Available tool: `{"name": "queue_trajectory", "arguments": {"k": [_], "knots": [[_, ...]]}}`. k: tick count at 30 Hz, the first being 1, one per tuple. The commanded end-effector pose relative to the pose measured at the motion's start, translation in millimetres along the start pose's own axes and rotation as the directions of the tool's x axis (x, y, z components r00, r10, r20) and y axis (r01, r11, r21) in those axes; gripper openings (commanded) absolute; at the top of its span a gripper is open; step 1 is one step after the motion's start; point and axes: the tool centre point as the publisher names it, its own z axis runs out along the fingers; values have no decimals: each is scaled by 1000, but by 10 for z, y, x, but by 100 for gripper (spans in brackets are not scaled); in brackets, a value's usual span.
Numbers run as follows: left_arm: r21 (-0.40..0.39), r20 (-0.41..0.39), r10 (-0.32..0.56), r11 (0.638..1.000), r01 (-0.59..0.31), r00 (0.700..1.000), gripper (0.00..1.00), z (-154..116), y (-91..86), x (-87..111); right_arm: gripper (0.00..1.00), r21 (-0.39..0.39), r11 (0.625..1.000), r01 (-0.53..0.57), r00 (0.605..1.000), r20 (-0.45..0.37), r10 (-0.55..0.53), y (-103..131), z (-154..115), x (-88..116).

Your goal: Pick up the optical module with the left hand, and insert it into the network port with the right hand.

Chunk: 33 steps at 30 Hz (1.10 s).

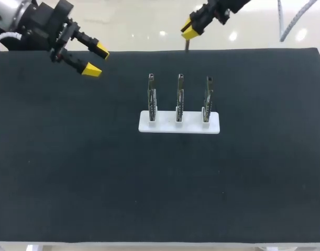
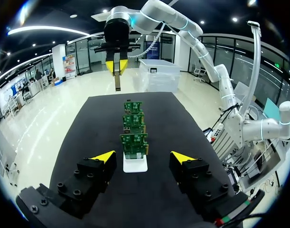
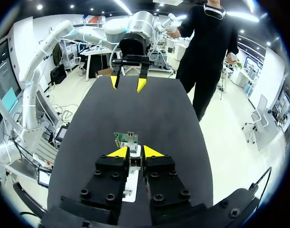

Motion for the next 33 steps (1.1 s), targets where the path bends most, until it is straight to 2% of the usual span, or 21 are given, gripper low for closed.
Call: {"name": "queue_trajectory", "arguments": {"k": [1,7,10,16,33], "knots": [[2,-3,-1,1000,1,1000,100,1,8,-3,0,-45,999,-8,1000,6,8,-80,-83,108],[2,-3,-1,1000,1,1000,100,1,8,-3,0,-53,998,-26,999,20,27,-21,-79,296],[2,-3,-1,1000,1,1000,100,1,8,-3,0,-57,998,-22,1000,-6,22,10,-49,360],[2,-3,-1,1000,1,1000,100,1,8,-3,0,-58,998,-21,1000,-7,21,55,33,467],[2,-3,-1,1000,1,1000,100,1,8,-3,0,-30,997,-73,997,-27,72,187,106,572]]}}
